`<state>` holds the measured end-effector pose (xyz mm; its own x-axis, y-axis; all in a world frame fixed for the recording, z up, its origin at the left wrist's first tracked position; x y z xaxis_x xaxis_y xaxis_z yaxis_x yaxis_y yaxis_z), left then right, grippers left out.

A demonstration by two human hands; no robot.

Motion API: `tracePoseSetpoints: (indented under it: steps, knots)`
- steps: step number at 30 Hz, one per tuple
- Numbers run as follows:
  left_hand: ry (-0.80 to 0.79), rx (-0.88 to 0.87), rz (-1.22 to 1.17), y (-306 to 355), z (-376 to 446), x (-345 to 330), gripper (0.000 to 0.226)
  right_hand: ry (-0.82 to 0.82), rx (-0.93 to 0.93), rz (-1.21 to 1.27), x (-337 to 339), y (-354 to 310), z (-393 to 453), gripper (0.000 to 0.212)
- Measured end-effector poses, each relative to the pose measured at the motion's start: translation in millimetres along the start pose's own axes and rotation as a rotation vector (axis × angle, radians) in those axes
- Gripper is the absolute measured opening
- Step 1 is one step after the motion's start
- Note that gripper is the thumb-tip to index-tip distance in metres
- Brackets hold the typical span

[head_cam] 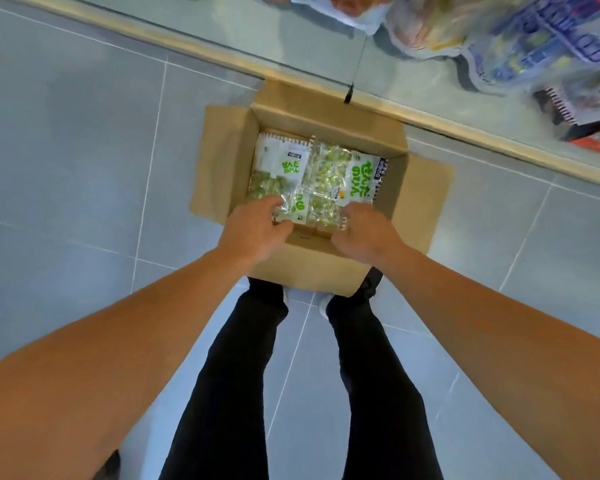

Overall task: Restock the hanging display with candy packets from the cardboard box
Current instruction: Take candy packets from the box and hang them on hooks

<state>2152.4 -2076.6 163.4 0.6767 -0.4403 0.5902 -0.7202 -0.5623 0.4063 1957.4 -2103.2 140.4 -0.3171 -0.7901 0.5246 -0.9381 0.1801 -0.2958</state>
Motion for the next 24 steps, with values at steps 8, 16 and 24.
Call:
tracePoseSetpoints:
  steps: [8,16,24]
  knots:
    - [0.003,0.074,0.028,-86.8,114.9,-72.8,0.053,-0.014,-0.030,0.110,-98.3,17.1,146.6,0.058]
    - [0.030,0.143,-0.066,-139.6,189.9,-128.6,0.050,0.038,-0.263,0.409,-175.7,12.9,251.4,0.019]
    - [0.002,0.095,-0.005,-156.4,203.5,-150.8,0.077,0.040,-0.319,0.877,-187.0,15.8,259.4,0.018]
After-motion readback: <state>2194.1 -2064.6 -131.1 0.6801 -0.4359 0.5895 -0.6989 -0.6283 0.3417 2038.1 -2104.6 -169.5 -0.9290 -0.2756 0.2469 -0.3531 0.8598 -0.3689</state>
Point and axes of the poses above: each hand's wrist, its own z-axis towards the middle knuckle, its own x-axis out of the back of the hand, y = z × x, the point moved 3 cm from there along z, towards the middle knuckle, and after that the axes turned 9 degrees about y, right-handed, at the moved point
